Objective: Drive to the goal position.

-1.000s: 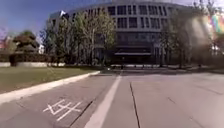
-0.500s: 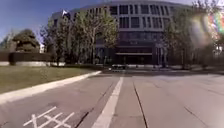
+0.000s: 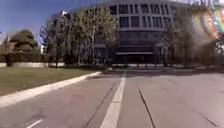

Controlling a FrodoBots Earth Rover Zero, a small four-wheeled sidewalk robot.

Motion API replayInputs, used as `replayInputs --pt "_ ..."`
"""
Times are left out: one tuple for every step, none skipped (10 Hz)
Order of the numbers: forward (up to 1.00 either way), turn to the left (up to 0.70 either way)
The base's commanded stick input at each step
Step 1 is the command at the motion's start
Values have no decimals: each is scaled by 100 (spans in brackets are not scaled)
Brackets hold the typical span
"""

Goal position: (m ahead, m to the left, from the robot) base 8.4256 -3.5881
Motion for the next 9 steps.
replayInputs --pt "70 0" --pt "70 0" --pt "70 0" --pt "70 0" --pt "70 0" --pt "70 0" --pt "70 0" --pt "70 0" --pt "70 0"
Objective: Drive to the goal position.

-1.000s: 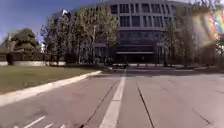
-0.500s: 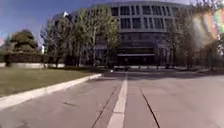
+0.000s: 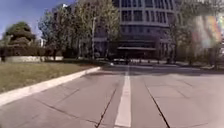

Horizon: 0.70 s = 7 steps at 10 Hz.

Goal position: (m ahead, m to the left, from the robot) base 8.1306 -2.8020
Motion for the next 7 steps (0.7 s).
replayInputs --pt "70 0" --pt "70 0" --pt "70 0" --pt "70 0" --pt "70 0" --pt "70 0" --pt "70 0"
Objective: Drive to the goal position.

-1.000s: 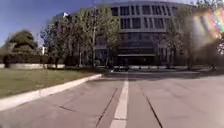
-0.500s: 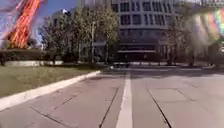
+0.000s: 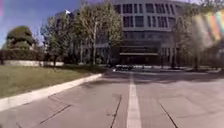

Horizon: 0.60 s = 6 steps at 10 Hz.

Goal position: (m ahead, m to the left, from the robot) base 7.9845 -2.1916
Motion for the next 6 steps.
replayInputs --pt "70 -7" --pt "70 -15" --pt "70 -28" --pt "70 -35" --pt "70 -35" --pt "70 -35"
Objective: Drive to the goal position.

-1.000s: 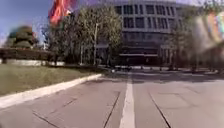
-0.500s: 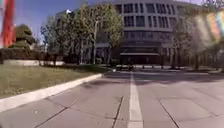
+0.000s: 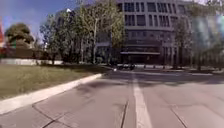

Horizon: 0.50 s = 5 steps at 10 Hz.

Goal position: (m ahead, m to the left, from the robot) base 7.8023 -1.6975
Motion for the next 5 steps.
replayInputs --pt "70 -35" --pt "70 -35" --pt "70 -35" --pt "70 -35" --pt "70 -35"
